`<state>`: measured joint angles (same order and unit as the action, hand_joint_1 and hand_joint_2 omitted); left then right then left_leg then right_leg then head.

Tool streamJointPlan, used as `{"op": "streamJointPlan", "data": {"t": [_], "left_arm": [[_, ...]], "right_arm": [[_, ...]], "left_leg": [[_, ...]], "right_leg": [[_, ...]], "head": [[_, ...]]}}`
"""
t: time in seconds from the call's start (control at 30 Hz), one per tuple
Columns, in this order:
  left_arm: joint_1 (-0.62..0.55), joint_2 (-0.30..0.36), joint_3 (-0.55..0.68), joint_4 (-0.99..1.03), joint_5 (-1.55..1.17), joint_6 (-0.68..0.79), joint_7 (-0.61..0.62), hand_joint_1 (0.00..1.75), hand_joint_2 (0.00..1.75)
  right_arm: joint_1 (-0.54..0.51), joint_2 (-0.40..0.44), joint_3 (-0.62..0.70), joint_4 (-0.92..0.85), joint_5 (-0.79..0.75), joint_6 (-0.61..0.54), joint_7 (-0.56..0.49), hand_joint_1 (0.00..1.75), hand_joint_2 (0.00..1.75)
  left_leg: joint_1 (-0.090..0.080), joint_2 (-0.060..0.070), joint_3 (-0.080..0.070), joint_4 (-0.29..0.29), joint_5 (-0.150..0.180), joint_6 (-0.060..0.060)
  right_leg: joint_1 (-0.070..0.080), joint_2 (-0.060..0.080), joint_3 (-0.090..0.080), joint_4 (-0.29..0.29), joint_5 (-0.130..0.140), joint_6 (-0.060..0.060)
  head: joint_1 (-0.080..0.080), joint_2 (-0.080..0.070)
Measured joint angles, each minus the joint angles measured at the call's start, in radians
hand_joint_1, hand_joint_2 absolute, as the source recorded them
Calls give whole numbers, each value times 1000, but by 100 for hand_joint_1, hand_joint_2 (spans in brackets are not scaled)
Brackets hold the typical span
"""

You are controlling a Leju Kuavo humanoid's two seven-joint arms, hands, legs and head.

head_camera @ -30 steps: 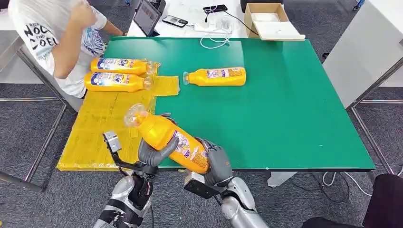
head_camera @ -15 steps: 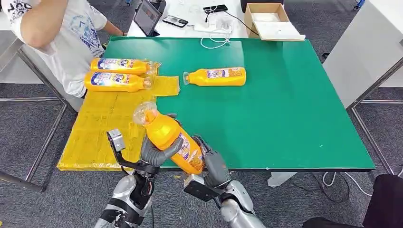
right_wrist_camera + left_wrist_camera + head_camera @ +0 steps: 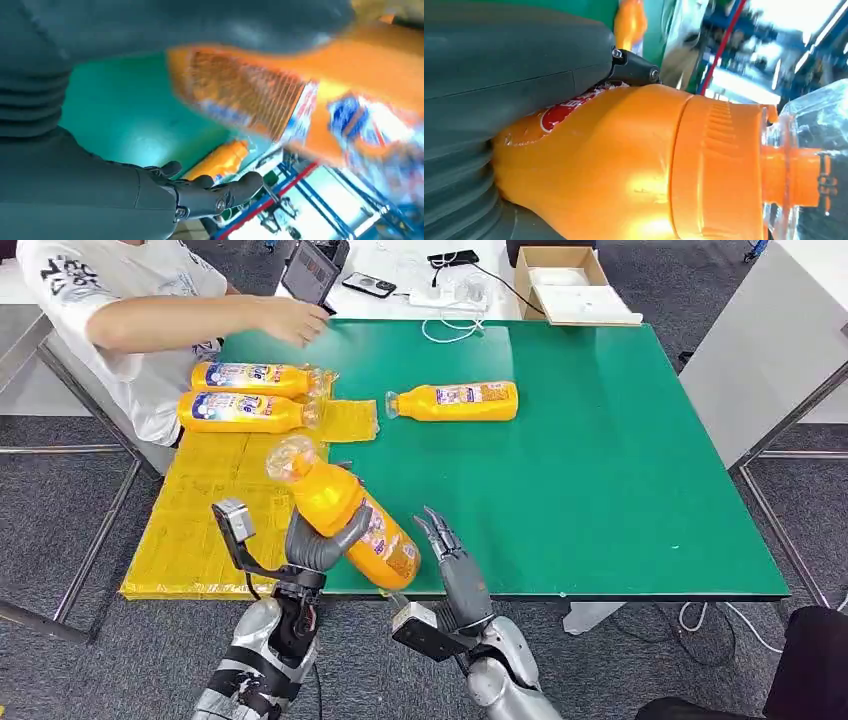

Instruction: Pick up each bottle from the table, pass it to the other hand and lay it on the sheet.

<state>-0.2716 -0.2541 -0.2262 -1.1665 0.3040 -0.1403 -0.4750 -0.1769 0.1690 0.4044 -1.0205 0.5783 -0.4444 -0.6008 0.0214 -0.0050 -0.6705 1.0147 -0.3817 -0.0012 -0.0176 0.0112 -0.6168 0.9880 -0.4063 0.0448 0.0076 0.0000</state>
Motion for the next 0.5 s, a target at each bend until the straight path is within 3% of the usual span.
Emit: {"op": "streamJointPlan", "data": {"t": [0.1, 0.27, 0.5], "left_arm": [[-20, 1, 32, 7, -81, 129, -60, 175, 175], [-67, 22, 79, 16, -452, 578, -216, 175, 175], [-121, 49, 98, 69, -655, 781, -221, 175, 175]], "right_arm": [[18, 0, -6, -45, -35, -35, -24, 0, 0], [57, 9, -41, -194, -154, -92, -84, 0, 0], [76, 16, -49, -339, -251, -183, -98, 0, 0]], "left_leg": [[0, 0, 0, 0, 0, 0], [0, 0, 0, 0, 0, 0], [0, 0, 0, 0, 0, 0]], "right_leg": [[0, 0, 0, 0, 0, 0], [0, 0, 0, 0, 0, 0], [0, 0, 0, 0, 0, 0]], "head": [[0, 0], [0, 0], [0, 0]]}}
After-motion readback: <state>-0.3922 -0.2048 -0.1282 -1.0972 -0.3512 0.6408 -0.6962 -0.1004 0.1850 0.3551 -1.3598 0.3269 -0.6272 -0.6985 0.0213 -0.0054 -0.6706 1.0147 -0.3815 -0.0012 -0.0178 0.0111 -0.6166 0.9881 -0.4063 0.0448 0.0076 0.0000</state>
